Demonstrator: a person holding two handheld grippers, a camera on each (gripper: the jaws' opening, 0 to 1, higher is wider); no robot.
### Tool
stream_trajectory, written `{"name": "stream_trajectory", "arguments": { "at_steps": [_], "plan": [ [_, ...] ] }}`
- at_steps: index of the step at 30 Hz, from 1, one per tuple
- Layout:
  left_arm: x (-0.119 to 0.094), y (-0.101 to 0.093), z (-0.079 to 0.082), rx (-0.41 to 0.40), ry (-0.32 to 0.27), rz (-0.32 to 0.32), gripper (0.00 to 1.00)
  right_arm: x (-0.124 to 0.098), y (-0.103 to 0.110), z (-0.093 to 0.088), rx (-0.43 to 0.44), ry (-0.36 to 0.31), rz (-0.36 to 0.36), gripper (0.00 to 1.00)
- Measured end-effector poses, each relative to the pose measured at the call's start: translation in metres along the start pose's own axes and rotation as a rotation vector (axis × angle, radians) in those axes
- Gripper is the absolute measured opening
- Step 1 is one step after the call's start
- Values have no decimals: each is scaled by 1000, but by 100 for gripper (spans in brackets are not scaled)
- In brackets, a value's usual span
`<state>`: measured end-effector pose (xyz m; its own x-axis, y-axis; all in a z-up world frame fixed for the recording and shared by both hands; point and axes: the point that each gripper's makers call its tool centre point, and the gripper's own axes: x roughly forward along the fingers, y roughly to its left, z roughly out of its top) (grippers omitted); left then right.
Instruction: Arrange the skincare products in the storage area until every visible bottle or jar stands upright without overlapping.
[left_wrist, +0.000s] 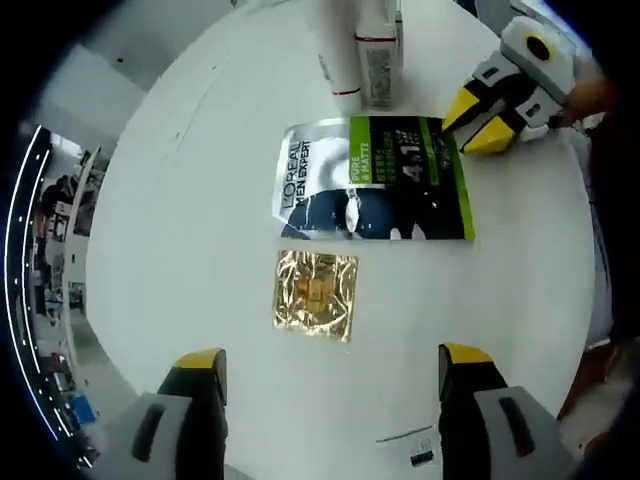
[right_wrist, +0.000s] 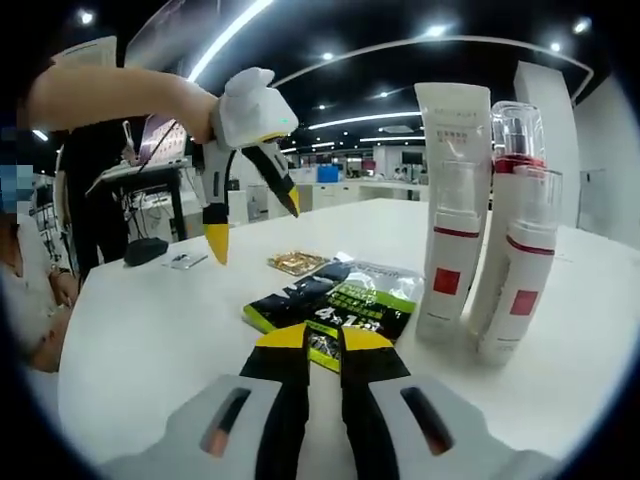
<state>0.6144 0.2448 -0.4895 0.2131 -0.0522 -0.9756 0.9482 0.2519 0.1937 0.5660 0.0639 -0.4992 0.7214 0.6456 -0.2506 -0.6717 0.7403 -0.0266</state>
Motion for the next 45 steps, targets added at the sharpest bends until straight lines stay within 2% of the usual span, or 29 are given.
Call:
{"name": "stream_trajectory", "arguments": {
  "at_steps": [1,3,4,6,7,8,12,14,17,18,21,22,24,26,31,36,45],
  "plan": [
    [-6,-3,-19,-38,18,-10,91,0,0,0,1,-1,-1,10],
    [-8,-9,-40,-62,45,-35,91,-1,0,1,7,-4,0,10],
    [-9,-17,-58,-89,78,-66,91,0,0,1,8,-4,1,10],
    [-6,-28,-83,-122,119,-98,91,-1,1,1,6,-4,4,10],
    [-5,-30,-87,-124,123,-101,90,0,1,1,5,-3,4,10],
    [-3,-39,-102,-152,140,-116,88,0,2,0,5,0,6,10],
    [6,-54,-123,-176,140,-113,83,1,1,-1,12,4,5,9],
    [9,-57,-124,-167,114,-103,78,1,1,-1,15,3,5,9],
    [14,-57,-122,-202,80,-88,76,1,1,-1,14,5,2,9],
    [13,-61,-121,-198,79,-108,74,1,1,-1,14,6,3,9],
    [13,-58,-119,-185,66,-105,73,0,1,-1,17,6,5,9],
    [13,-58,-119,-188,64,-113,71,0,1,-1,19,6,5,10],
    [15,-64,-120,-226,68,-172,67,0,0,-1,21,6,6,10],
    [16,-62,-119,-254,61,-175,65,0,1,-1,21,6,8,10],
    [15,-64,-118,-253,81,-177,61,1,3,-3,13,16,16,10],
    [12,-68,-113,-245,95,-179,41,2,4,-4,10,23,24,10],
    [11,-66,-112,-235,125,-171,40,2,4,-5,5,28,19,9]
  ]
}}
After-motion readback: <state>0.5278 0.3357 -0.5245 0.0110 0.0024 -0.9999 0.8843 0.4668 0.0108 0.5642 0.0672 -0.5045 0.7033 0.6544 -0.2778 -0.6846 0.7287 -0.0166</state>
